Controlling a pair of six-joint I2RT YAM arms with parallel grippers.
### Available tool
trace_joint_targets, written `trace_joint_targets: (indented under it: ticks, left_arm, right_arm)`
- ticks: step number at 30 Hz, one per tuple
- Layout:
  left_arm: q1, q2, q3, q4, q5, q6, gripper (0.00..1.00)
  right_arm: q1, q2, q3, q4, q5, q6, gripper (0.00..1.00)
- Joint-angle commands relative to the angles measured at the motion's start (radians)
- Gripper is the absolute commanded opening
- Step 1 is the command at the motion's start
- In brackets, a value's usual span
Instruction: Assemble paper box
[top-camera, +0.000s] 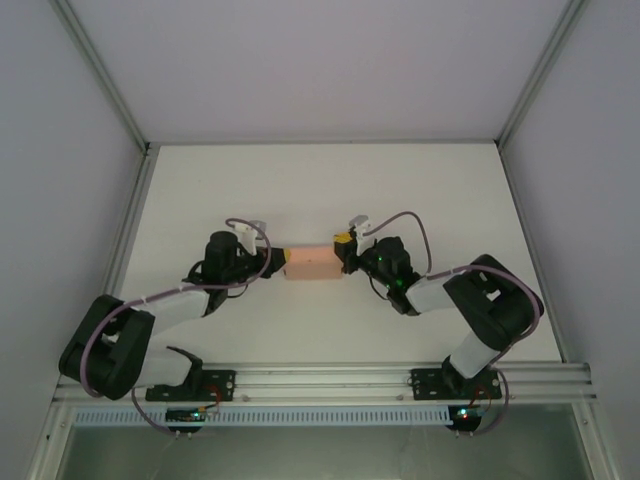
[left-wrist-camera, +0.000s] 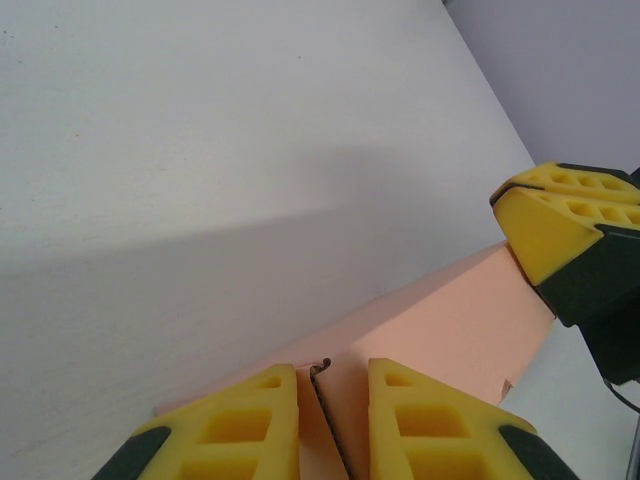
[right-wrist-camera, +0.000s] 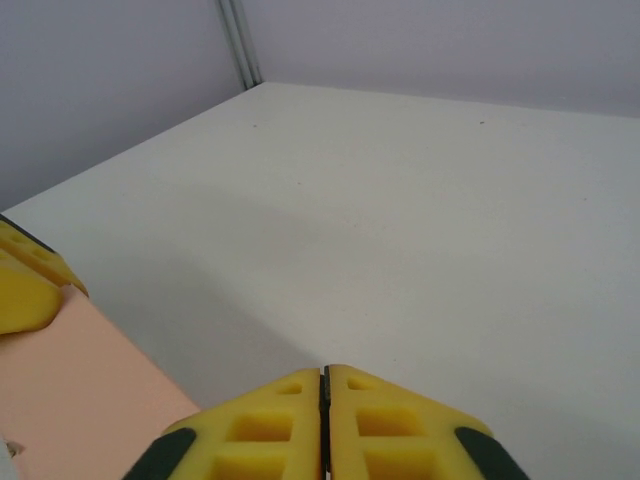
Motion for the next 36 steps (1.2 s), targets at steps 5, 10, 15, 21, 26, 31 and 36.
trace_joint_targets:
  ticks: [5, 10, 15, 21, 26, 31, 36]
  left_arm:
    - [-0.046, 0.036, -0.055, -0.318, -0.155, 0.071, 0.0]
    - [-0.059, 0.041, -0.041, -0.339, -0.181, 0.068, 0.0]
    - [-0.082, 0.033, 0.078, -0.441, -0.21, 0.064, 0.15]
    - [-0.101, -0.002, 0.256, -0.55, -0.224, 0.075, 0.34]
    - [-0.104, -0.054, 0.365, -0.669, -0.271, 0.108, 0.6]
    - [-0.104, -0.089, 0.414, -0.741, -0.341, 0.124, 0.99]
    - [-0.103, -0.119, 0.459, -0.824, -0.402, 0.139, 1.0]
  right_arm:
    - [-0.022, 0.092, -0.073, -0.315, 0.037, -0.065, 0.02]
    - [-0.027, 0.081, -0.067, -0.33, 0.029, -0.068, 0.02]
    - [-0.029, 0.024, 0.017, -0.483, 0.006, -0.055, 0.09]
    - [-0.01, -0.03, 0.226, -0.746, 0.015, -0.03, 0.18]
    - [-0.001, -0.11, 0.354, -0.87, 0.02, -0.03, 0.33]
    - [-0.009, -0.161, 0.43, -0.983, -0.01, -0.022, 0.54]
    - [-0.046, -0.197, 0.493, -1.058, -0.146, -0.101, 0.96]
